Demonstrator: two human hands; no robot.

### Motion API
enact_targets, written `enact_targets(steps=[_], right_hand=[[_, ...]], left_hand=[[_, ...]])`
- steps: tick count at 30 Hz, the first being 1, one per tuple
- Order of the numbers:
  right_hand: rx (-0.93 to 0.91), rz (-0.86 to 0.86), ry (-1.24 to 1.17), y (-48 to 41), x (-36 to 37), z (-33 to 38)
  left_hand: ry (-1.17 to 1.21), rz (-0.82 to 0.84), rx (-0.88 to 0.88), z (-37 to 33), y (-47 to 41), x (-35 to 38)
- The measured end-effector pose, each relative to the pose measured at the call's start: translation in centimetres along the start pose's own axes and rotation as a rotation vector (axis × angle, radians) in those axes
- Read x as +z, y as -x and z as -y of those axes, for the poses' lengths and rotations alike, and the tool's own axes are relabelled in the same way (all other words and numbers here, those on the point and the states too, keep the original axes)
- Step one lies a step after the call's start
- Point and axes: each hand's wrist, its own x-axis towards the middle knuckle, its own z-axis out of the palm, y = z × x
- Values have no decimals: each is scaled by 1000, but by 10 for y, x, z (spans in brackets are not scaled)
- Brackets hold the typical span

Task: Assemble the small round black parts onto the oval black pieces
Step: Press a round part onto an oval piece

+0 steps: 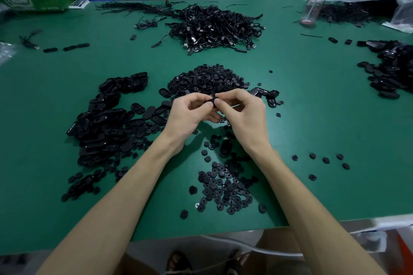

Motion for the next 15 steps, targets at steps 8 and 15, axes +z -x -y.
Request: enact_targets(steps=[8,15], right_hand=[[-5,-15,28,2,1,1],[-31,3,-17,2,-2,5]], left_hand=[[-180,-24,68,-3,0,3],[-139,-9,106,-4,1,-1]])
